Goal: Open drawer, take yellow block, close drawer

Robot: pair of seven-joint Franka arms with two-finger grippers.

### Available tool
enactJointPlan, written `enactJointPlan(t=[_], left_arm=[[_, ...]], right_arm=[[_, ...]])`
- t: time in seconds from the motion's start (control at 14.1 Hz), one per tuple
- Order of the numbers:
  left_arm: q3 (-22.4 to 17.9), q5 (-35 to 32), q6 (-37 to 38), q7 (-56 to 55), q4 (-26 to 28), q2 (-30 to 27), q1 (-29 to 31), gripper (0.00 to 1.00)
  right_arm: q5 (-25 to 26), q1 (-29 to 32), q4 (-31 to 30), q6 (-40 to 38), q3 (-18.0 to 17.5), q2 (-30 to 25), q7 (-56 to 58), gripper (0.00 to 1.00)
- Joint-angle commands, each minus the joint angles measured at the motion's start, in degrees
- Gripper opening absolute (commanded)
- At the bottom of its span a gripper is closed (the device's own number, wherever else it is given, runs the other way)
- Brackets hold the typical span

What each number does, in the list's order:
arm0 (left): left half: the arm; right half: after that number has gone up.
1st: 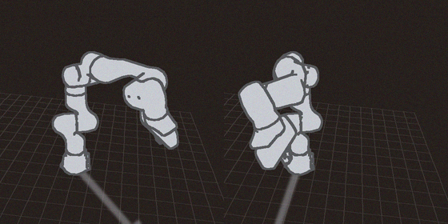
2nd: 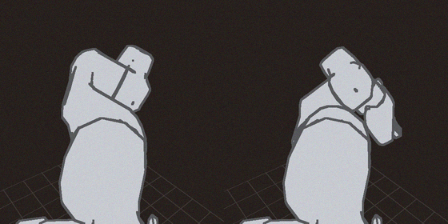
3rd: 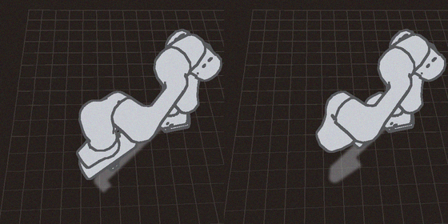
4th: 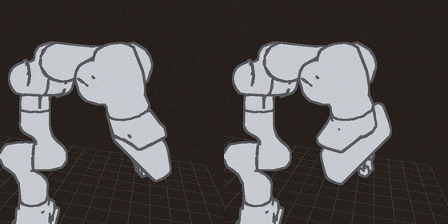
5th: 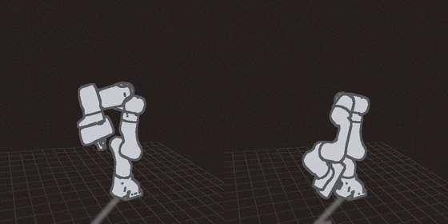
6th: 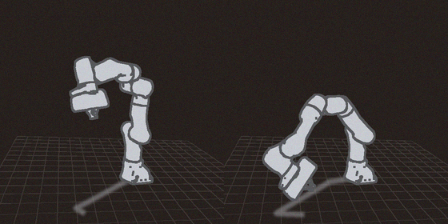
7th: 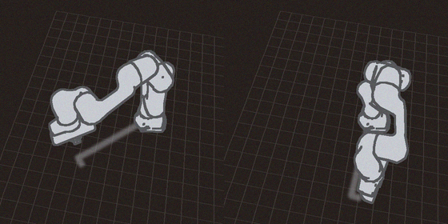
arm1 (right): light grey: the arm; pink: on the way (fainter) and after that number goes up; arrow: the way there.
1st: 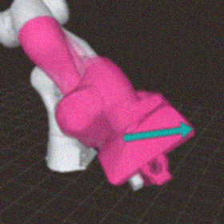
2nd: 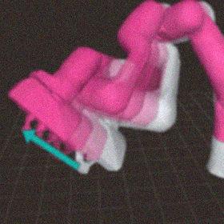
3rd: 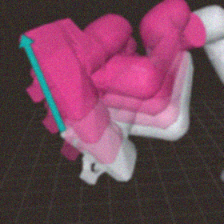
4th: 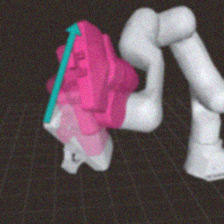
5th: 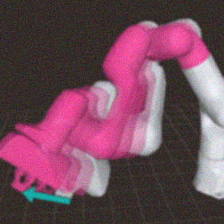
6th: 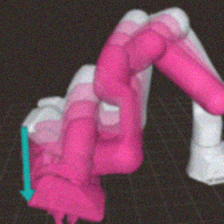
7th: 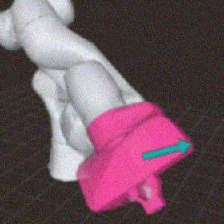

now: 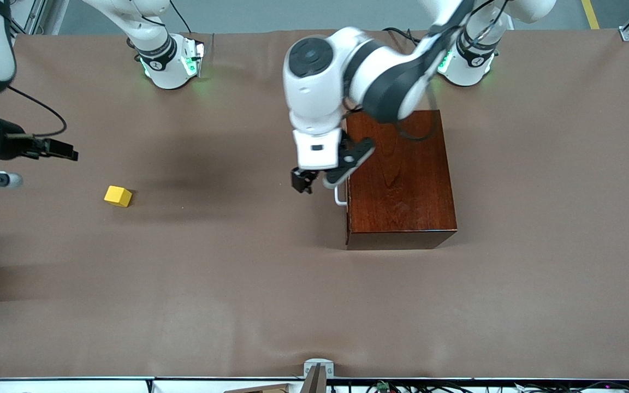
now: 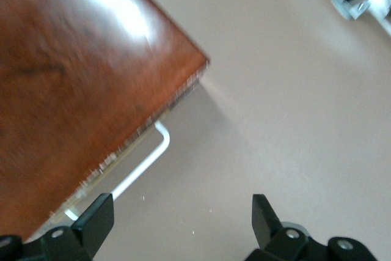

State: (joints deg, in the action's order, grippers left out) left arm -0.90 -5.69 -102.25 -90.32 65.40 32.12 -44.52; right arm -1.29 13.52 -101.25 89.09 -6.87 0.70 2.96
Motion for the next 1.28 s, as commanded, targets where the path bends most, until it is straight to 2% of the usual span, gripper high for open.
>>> enactJointPlan(t=[0.0, 0.36, 0.64, 0.92, 1.07, 1.21], left_arm=[[0.46, 0.76, 3.53, 6.54, 2.37, -5.30, 3.82, 1.00], [0.64, 1.29, 12.50, 20.51, 2.46, -11.63, 10.67, 1.00], [0.64, 2.79, 15.66, 27.98, 2.54, -15.06, 15.68, 1.00], [0.64, 2.79, 18.66, 38.88, 2.54, -17.44, 22.62, 1.00], [0.46, 2.79, 18.67, 43.98, 2.37, -17.62, 24.48, 1.00], [0.29, 2.70, 19.10, 49.25, 2.54, -18.49, 27.37, 1.00]], right_arm=[[-0.73, -0.25, 5.44, -5.49, 0.28, -0.79, 0.20, 1.00], [-0.73, -2.62, 10.19, -7.26, 0.10, -2.54, 0.11, 1.00], [-0.90, -3.32, 14.58, -11.91, 0.10, -2.98, -0.50, 1.00], [-1.26, -4.03, 15.21, -12.45, 0.80, -6.23, -0.68, 1.00], [-1.17, -6.48, 15.30, -13.24, 2.11, -7.20, -0.68, 1.00], [-1.17, -10.86, 15.30, -13.42, 5.88, -7.73, -2.59, 1.00]])
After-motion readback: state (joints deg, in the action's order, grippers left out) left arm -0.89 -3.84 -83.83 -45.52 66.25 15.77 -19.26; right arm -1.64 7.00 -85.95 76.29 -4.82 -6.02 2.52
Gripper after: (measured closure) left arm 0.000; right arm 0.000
